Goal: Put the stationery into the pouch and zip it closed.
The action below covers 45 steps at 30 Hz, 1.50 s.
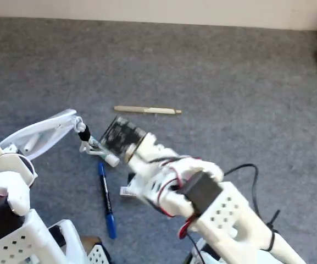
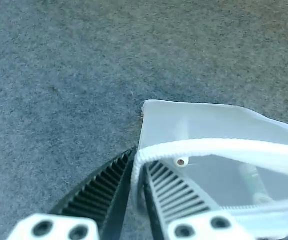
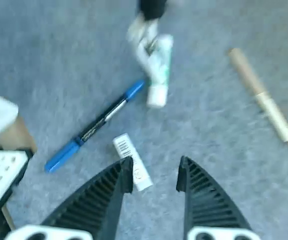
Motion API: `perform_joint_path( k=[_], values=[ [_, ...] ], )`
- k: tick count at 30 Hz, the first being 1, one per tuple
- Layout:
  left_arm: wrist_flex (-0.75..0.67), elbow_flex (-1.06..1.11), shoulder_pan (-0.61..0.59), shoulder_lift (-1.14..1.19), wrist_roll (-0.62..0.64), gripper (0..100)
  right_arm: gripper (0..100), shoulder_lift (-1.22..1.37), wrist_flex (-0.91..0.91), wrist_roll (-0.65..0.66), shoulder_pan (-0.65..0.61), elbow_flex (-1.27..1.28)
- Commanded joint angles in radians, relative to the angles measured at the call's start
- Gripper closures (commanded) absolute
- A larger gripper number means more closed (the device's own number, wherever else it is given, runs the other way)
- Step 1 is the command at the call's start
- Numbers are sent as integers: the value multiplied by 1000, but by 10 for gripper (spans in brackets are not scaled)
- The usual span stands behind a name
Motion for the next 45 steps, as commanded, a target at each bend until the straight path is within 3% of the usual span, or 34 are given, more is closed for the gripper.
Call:
perform_joint_path(
  k=[1,7,11,24,37,45],
  values=[
    [-8,-51,-16,7,14,994,856,-18,-81,12,-59,90],
    [-9,-53,-85,7,15,994,852,79,-148,14,-70,168],
    [-9,-53,-108,7,15,994,793,219,-179,58,-87,165],
    [-9,-53,-108,7,15,994,789,463,-372,190,-116,160],
    [-6,-51,-108,7,15,994,789,723,-395,224,-81,21],
    [-3,-51,-108,7,15,994,923,839,-395,226,-74,-24]
  ],
)
